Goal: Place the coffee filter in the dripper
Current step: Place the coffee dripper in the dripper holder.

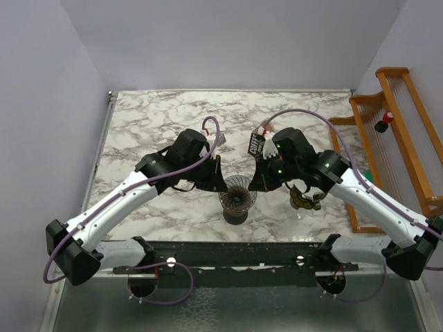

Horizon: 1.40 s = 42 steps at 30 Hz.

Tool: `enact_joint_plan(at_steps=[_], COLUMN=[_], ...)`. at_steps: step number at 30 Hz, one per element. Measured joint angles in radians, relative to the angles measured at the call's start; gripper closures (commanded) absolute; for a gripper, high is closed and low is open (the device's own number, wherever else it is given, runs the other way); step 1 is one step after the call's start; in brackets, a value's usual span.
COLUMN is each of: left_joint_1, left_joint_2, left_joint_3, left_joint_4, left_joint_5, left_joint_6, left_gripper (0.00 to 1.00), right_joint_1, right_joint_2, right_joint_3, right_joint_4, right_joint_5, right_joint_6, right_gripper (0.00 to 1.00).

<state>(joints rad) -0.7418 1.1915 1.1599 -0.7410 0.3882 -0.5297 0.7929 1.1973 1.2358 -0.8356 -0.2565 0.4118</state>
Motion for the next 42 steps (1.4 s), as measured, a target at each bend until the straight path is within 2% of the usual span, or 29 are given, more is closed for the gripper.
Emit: enact_joint_plan(at_steps=[42], left_joint_1=[0.007], left_joint_2=[0.086], left_joint_3=[-0.007], left_joint_4=[-0.008], left_joint_5=[0.001], left_joint_6=[0.049], left_gripper=[1.00], right_joint_1=[-0.008], right_joint_2=[0.033], right_joint_3=[-0.092], right_joint_4=[0.078], right_joint_5=[0.024], right_joint_6=[0.007], right_gripper=[1.00])
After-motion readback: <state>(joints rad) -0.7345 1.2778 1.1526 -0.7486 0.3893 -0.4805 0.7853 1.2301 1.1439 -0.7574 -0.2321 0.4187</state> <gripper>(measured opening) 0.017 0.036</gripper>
